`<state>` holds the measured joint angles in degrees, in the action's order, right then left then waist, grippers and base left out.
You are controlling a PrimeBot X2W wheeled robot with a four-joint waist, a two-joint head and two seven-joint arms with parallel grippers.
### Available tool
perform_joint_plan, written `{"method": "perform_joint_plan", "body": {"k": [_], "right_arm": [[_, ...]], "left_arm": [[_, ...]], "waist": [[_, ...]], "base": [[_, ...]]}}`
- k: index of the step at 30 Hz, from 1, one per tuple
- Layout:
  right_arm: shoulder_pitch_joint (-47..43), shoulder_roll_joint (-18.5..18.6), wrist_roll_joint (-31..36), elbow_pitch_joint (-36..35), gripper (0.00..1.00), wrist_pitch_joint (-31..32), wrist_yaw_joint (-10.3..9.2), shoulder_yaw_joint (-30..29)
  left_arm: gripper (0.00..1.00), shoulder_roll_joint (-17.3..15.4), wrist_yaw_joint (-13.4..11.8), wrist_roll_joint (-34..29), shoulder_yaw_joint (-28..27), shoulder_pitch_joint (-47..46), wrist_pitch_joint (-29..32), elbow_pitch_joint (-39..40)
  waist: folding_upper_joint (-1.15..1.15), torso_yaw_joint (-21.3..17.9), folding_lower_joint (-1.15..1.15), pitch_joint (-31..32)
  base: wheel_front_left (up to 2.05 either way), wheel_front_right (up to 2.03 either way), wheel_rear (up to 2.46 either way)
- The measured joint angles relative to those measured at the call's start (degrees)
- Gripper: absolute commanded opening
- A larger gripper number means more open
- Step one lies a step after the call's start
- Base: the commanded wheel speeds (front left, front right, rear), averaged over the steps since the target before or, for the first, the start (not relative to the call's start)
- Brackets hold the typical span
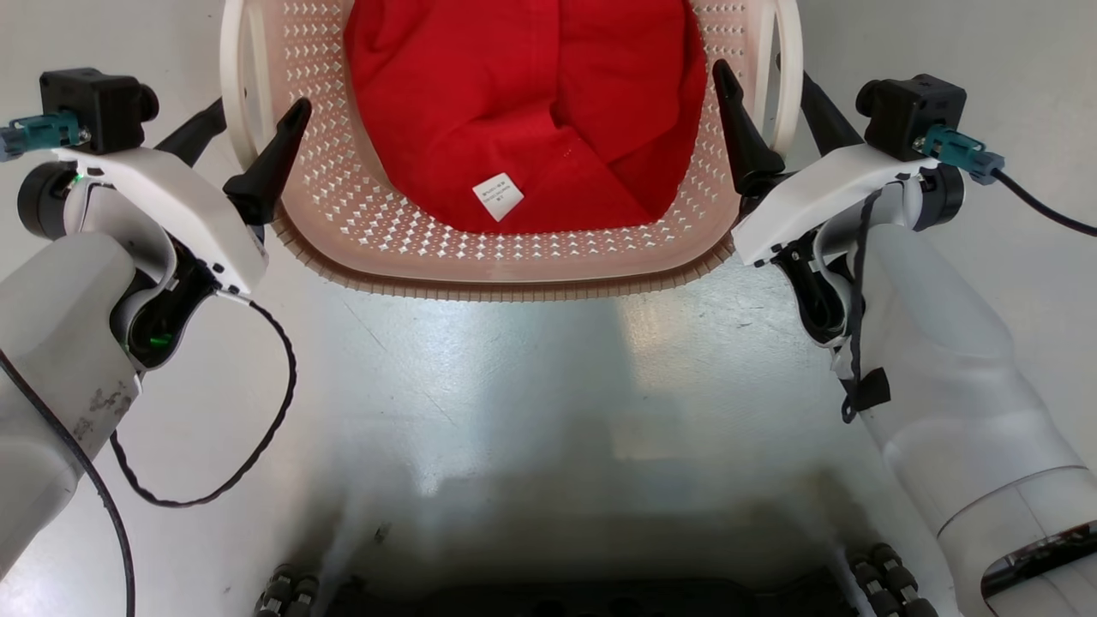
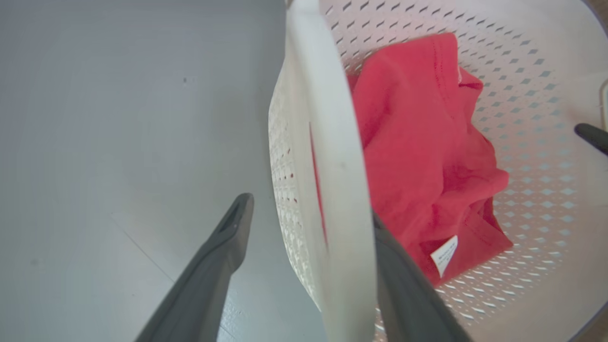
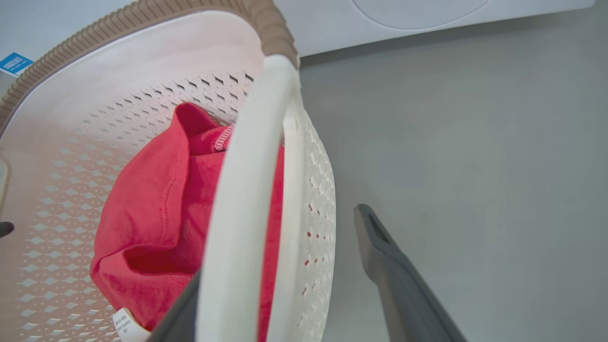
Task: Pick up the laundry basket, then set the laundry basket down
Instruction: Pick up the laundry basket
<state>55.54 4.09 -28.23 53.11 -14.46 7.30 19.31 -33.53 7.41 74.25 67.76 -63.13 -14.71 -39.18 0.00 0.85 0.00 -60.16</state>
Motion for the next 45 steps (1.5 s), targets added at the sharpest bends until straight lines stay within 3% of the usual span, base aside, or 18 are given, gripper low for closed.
{"method": "perform_joint_plan", "body": {"k": [3, 4, 5, 6, 7, 9, 29, 45], "right_arm": [[0.00, 0.00, -0.89, -0.20, 1.00, 0.00, 0.00, 1.24], [0.00, 0.00, -1.20, -0.20, 1.00, 0.00, 0.00, 1.41], [0.00, 0.00, -1.31, -0.19, 0.82, 0.00, 0.00, 1.58], [0.01, -0.01, -1.43, -0.18, 0.48, 0.00, 0.00, 1.78], [0.01, -0.10, -1.64, -0.19, 0.40, 0.00, 0.02, 2.03], [0.02, -0.60, -1.76, -0.24, 0.00, -0.01, 0.33, 2.77], [0.97, -1.35, -6.11, 1.54, 0.00, -0.24, -0.73, 5.97], [-0.47, -1.55, -15.81, 7.20, 0.00, -0.18, -0.71, 15.78]], "left_arm": [[1.00, 0.00, 0.00, 1.78, 2.25, -0.22, 0.00, -1.35], [0.84, 0.00, 0.00, 2.10, 2.70, -0.43, -0.01, -1.68], [0.44, 0.00, 0.00, 2.36, 3.03, -0.79, 0.00, -1.96], [0.25, 0.04, 0.01, 2.55, 3.22, -1.09, 0.00, -2.09], [0.00, 0.23, 0.14, 2.57, 3.44, -1.26, 0.00, -2.13], [0.00, 0.91, 0.15, 3.11, 3.71, -1.51, -0.18, -2.01], [0.00, 1.42, -0.19, 3.96, 4.95, -1.79, 0.07, -3.23], [0.00, 1.26, -0.35, 5.17, 6.56, 3.65, 2.61, -3.32]], "waist": [[0.00, -0.48, 0.00, -0.01], [0.00, -0.56, 0.00, -0.03], [0.00, -0.60, 0.00, -0.04], [0.00, -0.63, 0.00, -0.04], [0.00, -0.64, 0.00, -0.04], [0.00, -0.64, 0.00, -0.01], [0.00, -0.96, 0.00, 3.22], [0.00, -1.61, 0.00, 11.26]], "base": [[0.00, 0.00, 0.00], [0.00, 0.00, 0.00], [0.00, 0.00, 0.00], [0.00, 0.00, 0.00], [0.00, 0.00, 0.00], [0.00, 0.00, 0.00], [0.00, 0.00, 0.00], [0.00, 0.00, 0.00]]}}
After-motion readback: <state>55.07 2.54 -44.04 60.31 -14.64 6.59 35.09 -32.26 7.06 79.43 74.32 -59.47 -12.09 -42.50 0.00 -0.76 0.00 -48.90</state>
